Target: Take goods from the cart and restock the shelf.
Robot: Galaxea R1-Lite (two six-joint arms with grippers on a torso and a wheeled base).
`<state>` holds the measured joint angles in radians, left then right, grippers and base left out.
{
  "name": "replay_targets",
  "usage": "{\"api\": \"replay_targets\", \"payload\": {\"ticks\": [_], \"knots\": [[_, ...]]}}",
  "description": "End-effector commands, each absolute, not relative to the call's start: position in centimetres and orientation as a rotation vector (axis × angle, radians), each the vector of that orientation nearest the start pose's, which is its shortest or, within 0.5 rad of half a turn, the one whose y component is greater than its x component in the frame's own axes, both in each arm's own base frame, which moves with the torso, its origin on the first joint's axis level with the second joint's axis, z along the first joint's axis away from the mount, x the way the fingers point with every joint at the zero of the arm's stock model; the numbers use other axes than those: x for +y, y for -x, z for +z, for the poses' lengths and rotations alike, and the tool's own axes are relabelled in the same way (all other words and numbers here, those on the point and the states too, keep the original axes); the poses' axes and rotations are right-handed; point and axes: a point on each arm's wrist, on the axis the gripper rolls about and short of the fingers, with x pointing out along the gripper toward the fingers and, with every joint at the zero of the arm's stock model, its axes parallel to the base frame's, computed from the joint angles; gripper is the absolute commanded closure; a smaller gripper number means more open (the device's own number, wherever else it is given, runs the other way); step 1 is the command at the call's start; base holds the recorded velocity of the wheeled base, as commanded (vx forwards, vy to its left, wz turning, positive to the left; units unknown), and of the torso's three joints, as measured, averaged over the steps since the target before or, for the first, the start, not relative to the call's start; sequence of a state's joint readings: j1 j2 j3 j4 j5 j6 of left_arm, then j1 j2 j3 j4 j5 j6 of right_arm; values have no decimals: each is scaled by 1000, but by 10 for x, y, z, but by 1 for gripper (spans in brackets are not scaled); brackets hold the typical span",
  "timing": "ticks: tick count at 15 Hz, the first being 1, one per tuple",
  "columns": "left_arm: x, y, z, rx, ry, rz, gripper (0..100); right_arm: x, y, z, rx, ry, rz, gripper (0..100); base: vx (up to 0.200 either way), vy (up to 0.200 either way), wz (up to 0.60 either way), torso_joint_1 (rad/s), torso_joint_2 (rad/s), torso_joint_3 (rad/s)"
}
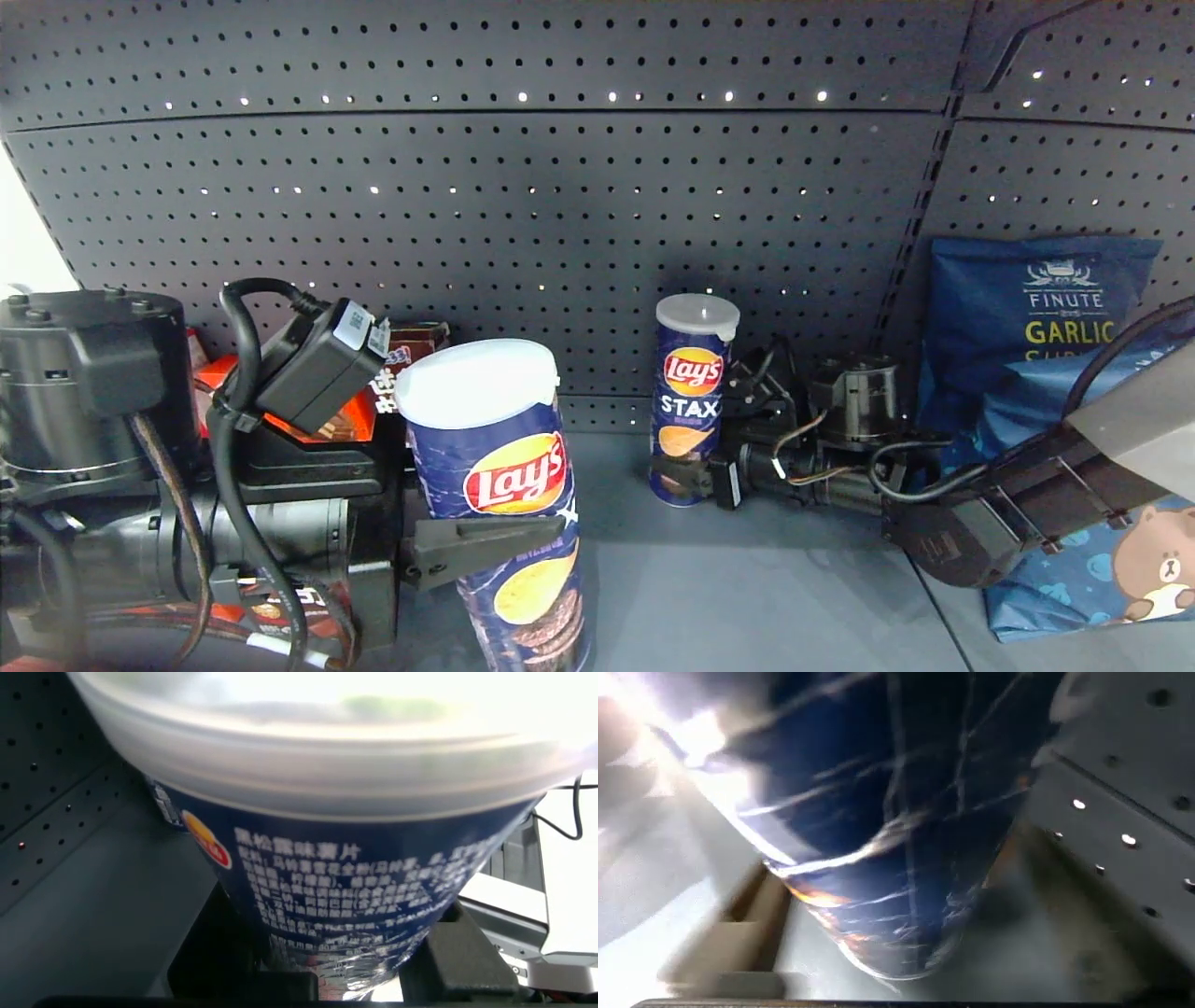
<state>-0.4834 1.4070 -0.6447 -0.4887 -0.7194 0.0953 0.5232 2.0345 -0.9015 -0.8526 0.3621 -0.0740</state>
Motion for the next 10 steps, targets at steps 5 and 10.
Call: {"api": "replay_targets", "payload": {"ticks": [5, 10], "knots": [[-117, -190, 203, 233, -49, -1209, 100, 194, -319, 110, 269, 93, 891, 100, 0, 0, 0, 0, 0, 0], [-117, -191, 205, 225, -49, -1207, 100, 198, -304, 127, 224, 101, 867, 100, 0, 0, 0, 0, 0, 0]]}}
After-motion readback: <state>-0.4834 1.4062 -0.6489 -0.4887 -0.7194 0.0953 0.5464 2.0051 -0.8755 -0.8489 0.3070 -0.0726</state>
